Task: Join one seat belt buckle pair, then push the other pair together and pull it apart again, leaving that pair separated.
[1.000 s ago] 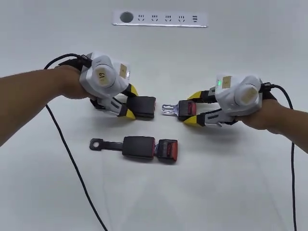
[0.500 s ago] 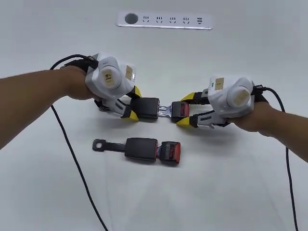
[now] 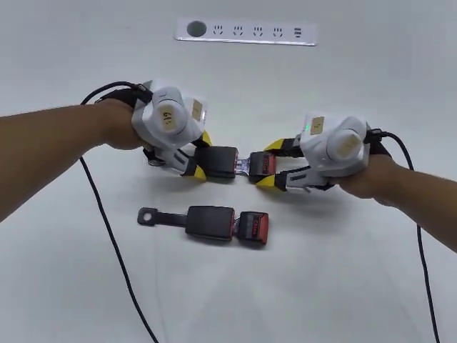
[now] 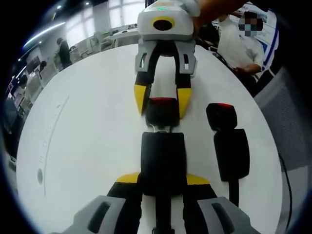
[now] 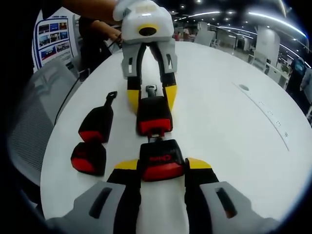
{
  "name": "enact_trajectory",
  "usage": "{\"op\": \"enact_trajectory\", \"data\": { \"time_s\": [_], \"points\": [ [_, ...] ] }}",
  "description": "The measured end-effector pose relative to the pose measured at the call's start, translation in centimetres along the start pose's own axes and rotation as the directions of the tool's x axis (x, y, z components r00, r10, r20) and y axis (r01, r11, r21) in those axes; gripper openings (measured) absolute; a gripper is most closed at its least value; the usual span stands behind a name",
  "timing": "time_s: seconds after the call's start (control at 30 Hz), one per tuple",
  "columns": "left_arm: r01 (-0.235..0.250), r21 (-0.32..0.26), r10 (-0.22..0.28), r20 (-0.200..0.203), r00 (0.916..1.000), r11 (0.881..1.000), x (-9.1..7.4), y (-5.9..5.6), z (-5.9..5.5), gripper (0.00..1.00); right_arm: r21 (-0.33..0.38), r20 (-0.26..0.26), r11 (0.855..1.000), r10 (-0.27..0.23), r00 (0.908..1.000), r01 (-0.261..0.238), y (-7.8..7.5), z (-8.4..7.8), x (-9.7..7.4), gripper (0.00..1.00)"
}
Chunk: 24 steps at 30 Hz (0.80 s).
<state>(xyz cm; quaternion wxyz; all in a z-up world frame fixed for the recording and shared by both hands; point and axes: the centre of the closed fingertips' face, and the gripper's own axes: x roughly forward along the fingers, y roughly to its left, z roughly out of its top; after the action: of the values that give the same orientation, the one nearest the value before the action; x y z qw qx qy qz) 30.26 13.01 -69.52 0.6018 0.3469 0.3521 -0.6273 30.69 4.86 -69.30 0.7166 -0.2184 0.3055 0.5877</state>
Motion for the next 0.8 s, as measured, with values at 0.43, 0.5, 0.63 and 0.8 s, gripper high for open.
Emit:
{"op": "enact_trajectory", "data": {
  "time_s": [0.43, 0.5, 0.63, 0.8],
  "points": [
    [-0.007, -0.013, 0.007, -0.007, 0.9999, 1.000, 0.0, 0.0, 0.1, 0.32, 0.042, 0.005, 0.999, -0.025, 0.9997, 0.024, 0.4, 0.9, 1.2, 0.33],
    [-0.006, -0.017, 0.005, -0.003, 1.0000, 1.000, -0.1, 0.1, 0.1, 0.32, 0.049, -0.005, 0.998, -0.033, 0.9994, 0.033, 0.4, 1.0, 1.3, 0.33],
    [-0.005, -0.017, 0.005, -0.011, 0.9999, 1.000, 0.0, 0.0, 0.1, 0.32, 0.048, -0.012, 0.998, -0.034, 0.9993, 0.035, 0.5, 1.1, 1.2, 0.33],
    [-0.009, -0.030, 0.009, -0.009, 0.9999, 1.000, 0.0, 0.0, 0.1, 0.32, 0.047, -0.017, 0.998, -0.041, 0.9990, 0.042, 0.7, 1.1, 1.3, 0.33]
  ]
}}
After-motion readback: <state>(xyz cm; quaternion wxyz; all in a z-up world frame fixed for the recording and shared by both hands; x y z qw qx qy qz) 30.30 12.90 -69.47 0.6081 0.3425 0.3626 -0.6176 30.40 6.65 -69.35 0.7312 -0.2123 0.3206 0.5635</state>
